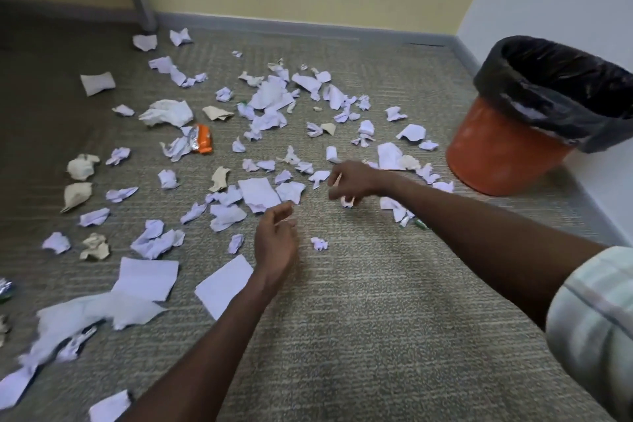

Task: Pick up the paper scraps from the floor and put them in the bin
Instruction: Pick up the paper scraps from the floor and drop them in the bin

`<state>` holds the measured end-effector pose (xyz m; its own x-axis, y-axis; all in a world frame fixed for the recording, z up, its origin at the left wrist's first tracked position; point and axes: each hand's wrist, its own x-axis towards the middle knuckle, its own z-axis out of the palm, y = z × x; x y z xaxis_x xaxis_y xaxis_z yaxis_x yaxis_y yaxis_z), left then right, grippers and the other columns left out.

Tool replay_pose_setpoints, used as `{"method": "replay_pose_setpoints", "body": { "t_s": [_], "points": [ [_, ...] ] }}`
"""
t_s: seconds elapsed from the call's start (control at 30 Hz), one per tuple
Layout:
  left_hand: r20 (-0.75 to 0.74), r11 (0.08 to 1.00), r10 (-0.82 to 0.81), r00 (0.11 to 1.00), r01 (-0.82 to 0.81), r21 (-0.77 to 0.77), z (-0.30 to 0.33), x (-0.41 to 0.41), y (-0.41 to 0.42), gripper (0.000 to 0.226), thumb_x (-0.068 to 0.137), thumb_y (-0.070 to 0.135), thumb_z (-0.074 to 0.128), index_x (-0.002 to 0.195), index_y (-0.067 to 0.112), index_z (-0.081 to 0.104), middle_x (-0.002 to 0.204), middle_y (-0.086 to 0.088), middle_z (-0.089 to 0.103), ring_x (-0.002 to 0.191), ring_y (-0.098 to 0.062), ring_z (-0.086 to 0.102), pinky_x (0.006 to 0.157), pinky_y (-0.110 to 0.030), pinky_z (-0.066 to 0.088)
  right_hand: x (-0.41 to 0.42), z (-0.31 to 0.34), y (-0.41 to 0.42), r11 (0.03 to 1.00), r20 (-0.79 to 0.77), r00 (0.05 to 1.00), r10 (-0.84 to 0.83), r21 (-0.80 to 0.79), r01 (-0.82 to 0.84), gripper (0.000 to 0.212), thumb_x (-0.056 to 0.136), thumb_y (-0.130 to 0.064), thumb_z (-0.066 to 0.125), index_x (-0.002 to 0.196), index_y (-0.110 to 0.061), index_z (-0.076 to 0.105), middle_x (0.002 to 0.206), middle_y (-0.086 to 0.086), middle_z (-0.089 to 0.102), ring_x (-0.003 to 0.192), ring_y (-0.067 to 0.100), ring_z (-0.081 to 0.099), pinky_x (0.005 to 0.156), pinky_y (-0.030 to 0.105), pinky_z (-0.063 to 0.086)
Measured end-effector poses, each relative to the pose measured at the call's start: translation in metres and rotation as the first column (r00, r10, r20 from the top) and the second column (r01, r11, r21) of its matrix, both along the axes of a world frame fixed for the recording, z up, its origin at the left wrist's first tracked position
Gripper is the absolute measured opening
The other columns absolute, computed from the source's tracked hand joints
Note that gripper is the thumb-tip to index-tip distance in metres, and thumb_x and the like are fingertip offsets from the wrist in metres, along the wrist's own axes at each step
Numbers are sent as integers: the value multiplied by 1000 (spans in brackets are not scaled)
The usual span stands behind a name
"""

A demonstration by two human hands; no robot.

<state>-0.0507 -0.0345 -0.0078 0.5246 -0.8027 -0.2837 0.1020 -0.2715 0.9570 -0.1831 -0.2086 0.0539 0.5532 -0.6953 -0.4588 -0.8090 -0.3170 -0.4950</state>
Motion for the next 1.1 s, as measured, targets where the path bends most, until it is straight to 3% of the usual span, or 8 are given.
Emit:
{"method": "replay_pose_setpoints", "body": {
  "t_s": [0.1, 0.2, 0.4, 0.57, 0.7, 0.9, 0.97, 1.1],
  "points": [
    [169, 992, 111, 979, -119, 35, -13, 40, 21, 26, 94, 3, 53, 114, 16, 64, 113, 0, 68, 107, -21, 64, 96, -45, 52, 22, -41, 32, 952, -224, 925, 306, 71, -298, 54, 79, -28, 80, 121, -15, 50, 100, 4, 45, 81, 21, 55, 64, 41, 59],
    [292, 977, 188, 938, -209, 40, -20, 72, 46, 26, 93, 3, 58, 117, 11, 64, 115, -3, 68, 102, -17, 62, 89, -31, 48, 25, -73, 53, 870, -334, 818, 469, 14, -493, 46, 77, -22, 77, 112, -19, 49, 100, 3, 34, 82, 23, 46, 72, 36, 48],
    [502, 967, 199, 842, -252, 39, -38, 99, 89, 31, 95, -4, 44, 117, 5, 64, 121, -12, 66, 116, -29, 58, 96, -33, 43, 46, -75, 60, 861, -262, 843, 470, -71, -503, 19, 82, -1, 56, 98, -2, 67, 104, 17, 68, 100, 32, 61, 73, 29, 39],
    [772, 952, 210, 600, -305, -22, -47, 125, 129, 33, 83, 2, 49, 115, 1, 60, 116, -21, 62, 112, -38, 54, 99, -41, 37, 83, -74, 78, 867, -76, 883, 463, -168, -469, 18, 88, -3, 52, 102, -4, 63, 107, 14, 65, 99, 31, 59, 78, 33, 44],
    [920, 850, 132, 370, -520, 87, -56, 148, 168, 45, 89, 30, 59, 128, 10, 52, 140, -21, 44, 134, -40, 37, 112, -54, 25, 107, -82, 102, 848, -48, 866, 498, -178, -498, 34, 90, -3, 49, 123, -8, 51, 118, 19, 49, 98, 35, 55, 81, 39, 48],
    [793, 542, 131, 595, -713, 445, -78, 179, 198, 88, 71, 89, 40, 142, 36, 43, 157, -32, 15, 144, -57, 4, 103, -80, 3, 125, -87, 124, 817, -151, 819, 553, -97, -569, 74, 92, -46, 58, 152, -28, 18, 143, 22, 27, 126, 42, 40, 103, 50, 40],
    [785, 545, 150, 602, -712, 442, -86, 181, 201, 91, 69, 95, 31, 134, 35, 50, 154, -33, 25, 142, -57, 14, 102, -81, 8, 128, -85, 132, 782, -194, 779, 597, -81, -619, 85, 88, -62, 56, 154, -34, 11, 154, 21, 15, 138, 46, 24, 108, 58, 32],
    [820, 674, 119, 560, -652, 347, -87, 173, 195, 69, 74, 79, 59, 118, 25, 58, 141, -26, 38, 135, -46, 30, 107, -68, 20, 132, -84, 153, 690, -204, 688, 696, -73, -720, 94, 80, -69, 60, 153, -38, 10, 159, 14, 6, 145, 44, 8, 109, 63, 28]
  ]
}}
